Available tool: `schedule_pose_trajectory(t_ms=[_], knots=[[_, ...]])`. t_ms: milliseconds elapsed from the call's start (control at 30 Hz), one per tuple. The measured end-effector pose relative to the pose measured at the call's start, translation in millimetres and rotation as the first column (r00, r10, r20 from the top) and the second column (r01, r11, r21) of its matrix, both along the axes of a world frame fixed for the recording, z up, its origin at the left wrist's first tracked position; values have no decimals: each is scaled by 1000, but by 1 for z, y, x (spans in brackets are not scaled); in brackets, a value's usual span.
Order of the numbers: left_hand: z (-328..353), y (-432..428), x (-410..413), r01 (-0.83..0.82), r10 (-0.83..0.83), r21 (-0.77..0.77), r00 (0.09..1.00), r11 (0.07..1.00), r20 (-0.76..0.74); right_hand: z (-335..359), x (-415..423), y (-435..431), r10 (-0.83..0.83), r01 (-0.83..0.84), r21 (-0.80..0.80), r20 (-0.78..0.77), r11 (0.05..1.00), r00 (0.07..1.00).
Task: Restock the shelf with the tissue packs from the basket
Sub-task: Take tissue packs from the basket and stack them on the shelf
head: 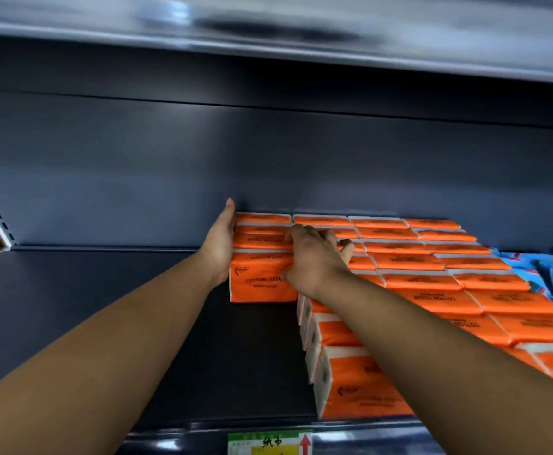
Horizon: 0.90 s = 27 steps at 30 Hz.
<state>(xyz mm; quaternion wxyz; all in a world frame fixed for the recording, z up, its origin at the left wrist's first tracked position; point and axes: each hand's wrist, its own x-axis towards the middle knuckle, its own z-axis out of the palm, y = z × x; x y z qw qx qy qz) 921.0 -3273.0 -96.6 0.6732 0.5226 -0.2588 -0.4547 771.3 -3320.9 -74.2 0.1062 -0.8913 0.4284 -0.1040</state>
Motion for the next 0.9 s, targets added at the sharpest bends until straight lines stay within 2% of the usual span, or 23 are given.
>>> schedule_pose_trajectory(t_ms=[200, 267, 333, 400, 500, 633, 733, 800, 900], knots=[[-1, 8, 3, 5, -7, 33, 998, 999, 58, 1, 2, 5, 15, -16, -22, -25, 1000, 1000], [3, 16, 2, 13, -35, 104, 975, 994, 219, 3, -2, 6, 45, -45, -4, -30, 999, 999], [6, 20, -2, -39, -38, 175, 909, 984, 416, 7, -9, 6, 85, -85, -1, -33, 996, 996], [13, 29, -7, -136, 21, 154, 812, 979, 584, 13, -19, 7, 118, -119, -28, -25, 993, 993], [27, 44, -13, -220, -55, 203, 538, 954, 841, 24, -37, 11, 131, -133, -84, -35, 987, 991], [47, 68, -24, -363, -259, 328, 226, 872, 939, 44, -66, 23, 123, -124, -133, -17, 983, 992], [62, 87, -41, -431, -352, 290, -70, 855, 933, 61, -88, 37, 131, -139, -207, -52, 968, 990], [71, 100, -56, -434, -355, 264, -143, 861, 924, 69, -103, 49, 126, -140, -225, -76, 964, 989], [79, 122, -82, -415, -339, 256, -138, 873, 931, 76, -125, 67, 102, -118, -240, -77, 963, 992]])
